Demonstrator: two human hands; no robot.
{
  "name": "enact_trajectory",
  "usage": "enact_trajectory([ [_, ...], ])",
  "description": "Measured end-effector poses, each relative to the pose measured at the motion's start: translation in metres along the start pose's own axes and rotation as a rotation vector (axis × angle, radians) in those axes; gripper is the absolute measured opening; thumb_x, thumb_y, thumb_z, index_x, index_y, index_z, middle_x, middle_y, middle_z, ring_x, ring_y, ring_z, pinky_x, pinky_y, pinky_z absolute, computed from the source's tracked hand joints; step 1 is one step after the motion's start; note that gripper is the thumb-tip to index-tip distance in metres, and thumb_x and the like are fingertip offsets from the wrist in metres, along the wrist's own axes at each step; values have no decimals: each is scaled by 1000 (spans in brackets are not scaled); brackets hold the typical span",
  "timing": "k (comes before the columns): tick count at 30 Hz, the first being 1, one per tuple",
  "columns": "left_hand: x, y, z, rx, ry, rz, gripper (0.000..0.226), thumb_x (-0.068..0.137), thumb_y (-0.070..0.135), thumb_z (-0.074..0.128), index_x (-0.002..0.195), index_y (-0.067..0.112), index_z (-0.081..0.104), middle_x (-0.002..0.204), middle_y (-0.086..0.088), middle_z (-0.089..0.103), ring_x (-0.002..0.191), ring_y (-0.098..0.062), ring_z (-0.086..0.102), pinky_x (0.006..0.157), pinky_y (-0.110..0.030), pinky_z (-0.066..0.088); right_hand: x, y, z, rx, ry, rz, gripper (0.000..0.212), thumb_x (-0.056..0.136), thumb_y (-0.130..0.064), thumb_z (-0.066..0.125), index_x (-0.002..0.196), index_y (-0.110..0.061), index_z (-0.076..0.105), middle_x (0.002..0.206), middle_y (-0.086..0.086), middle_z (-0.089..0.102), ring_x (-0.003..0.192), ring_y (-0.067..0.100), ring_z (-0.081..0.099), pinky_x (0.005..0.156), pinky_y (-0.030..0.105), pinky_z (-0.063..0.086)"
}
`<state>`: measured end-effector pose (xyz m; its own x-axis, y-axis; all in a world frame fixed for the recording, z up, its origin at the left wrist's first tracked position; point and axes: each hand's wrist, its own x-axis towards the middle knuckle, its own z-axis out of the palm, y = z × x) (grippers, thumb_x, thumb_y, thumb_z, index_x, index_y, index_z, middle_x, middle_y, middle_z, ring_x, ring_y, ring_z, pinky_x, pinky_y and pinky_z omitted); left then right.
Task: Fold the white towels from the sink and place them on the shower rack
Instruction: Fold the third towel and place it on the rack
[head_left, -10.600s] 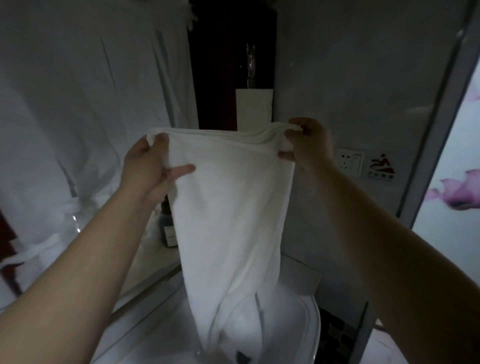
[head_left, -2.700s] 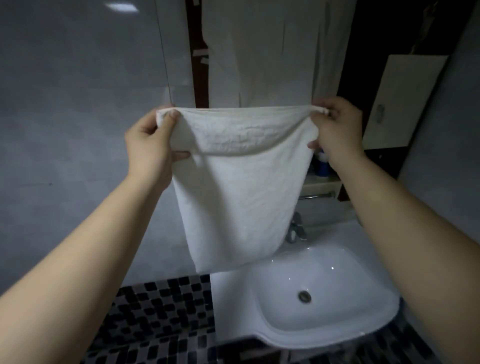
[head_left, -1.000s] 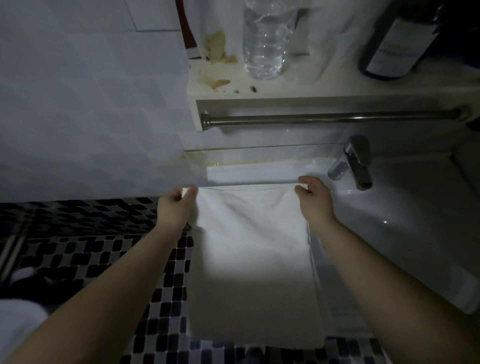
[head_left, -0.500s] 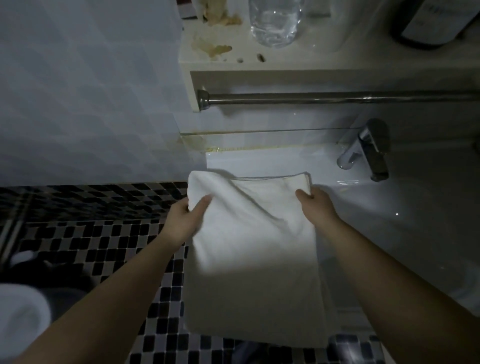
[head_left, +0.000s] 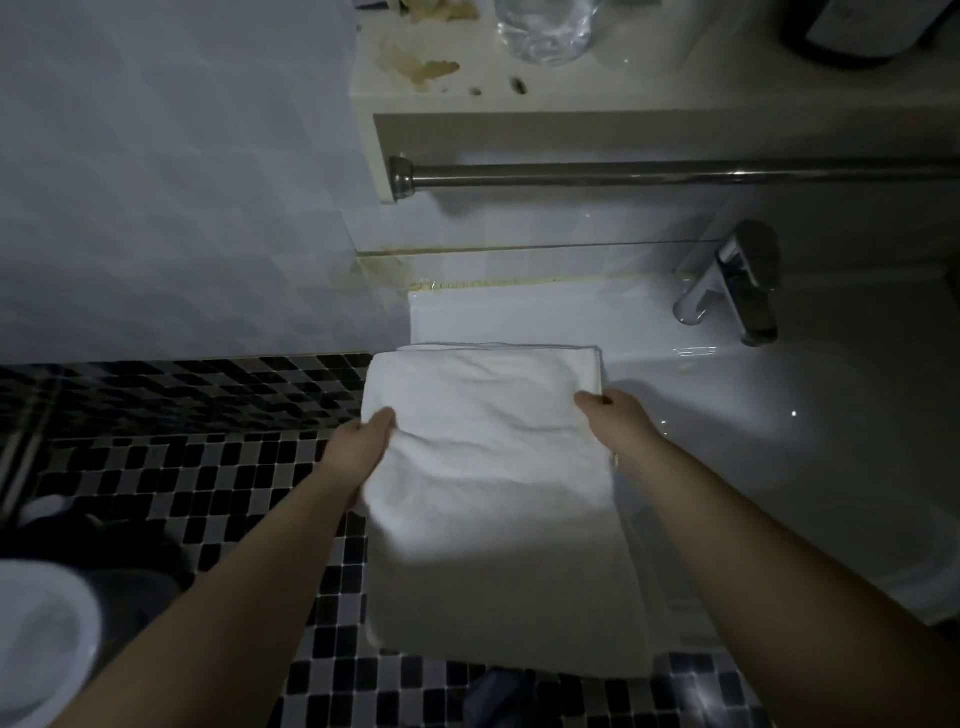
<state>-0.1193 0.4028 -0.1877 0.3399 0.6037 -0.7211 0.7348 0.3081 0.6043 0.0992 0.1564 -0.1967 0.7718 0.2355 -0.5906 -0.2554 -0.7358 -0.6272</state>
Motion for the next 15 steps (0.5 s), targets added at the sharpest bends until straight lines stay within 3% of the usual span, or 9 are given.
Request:
enact_trajectory([
  [2, 2, -2, -3, -84, -69, -35, 79, 77, 71, 68, 128, 12, 62, 119, -11, 70, 102, -31, 70, 96, -48, 54, 1, 3, -1, 86, -6, -13, 28, 89, -44, 63, 95, -17, 66, 102, 9, 71, 82, 20, 66, 70, 29, 52],
  [4, 4, -4, -5, -132, -174, -66, 91, 61, 80, 75, 126, 18, 64, 118, -7, 73, 103, -30, 72, 97, -48, 54, 3, 5, -4, 290, -130, 12, 36, 87, -43, 67, 110, -15, 69, 108, 10, 74, 96, 30, 71, 89, 44, 57],
  [5, 6, -6, -4, -158, -202, -64, 93, 57, 81, 78, 125, 19, 66, 118, -6, 74, 103, -30, 72, 99, -49, 53, 4, 7, -6, 414, -223, 48, 40, 89, -41, 68, 118, -15, 68, 110, 11, 75, 101, 32, 72, 91, 48, 57],
  [7, 9, -8, -4, -188, -176, -17, 87, 57, 77, 81, 122, 20, 69, 111, -4, 76, 98, -28, 75, 96, -48, 55, 7, 11, -11, 558, -381, 91, 42, 92, -39, 67, 126, -15, 66, 117, 10, 74, 107, 31, 71, 88, 44, 58],
  [10, 11, -8, -2, -200, -136, 77, 72, 61, 71, 83, 113, 23, 72, 102, 0, 79, 90, -23, 77, 84, -42, 58, 10, 16, -16, 612, -497, 166, 38, 90, -43, 70, 118, -17, 73, 116, 8, 75, 107, 26, 72, 74, 33, 61],
  [13, 12, -9, -2, -225, -121, 126, 60, 66, 61, 83, 110, 22, 72, 100, 1, 79, 89, -22, 77, 76, -39, 58, 10, 22, -15, 560, -481, 199, 41, 86, -42, 74, 116, -14, 73, 112, 9, 76, 101, 26, 74, 73, 32, 60],
  [15, 13, -8, -1, -240, -109, 146, 54, 69, 57, 83, 111, 24, 71, 101, 2, 79, 90, -22, 77, 74, -38, 58, 13, 23, -13, 547, -373, 140, 47, 82, -41, 77, 116, -10, 73, 111, 16, 75, 107, 39, 70, 86, 41, 56],
])
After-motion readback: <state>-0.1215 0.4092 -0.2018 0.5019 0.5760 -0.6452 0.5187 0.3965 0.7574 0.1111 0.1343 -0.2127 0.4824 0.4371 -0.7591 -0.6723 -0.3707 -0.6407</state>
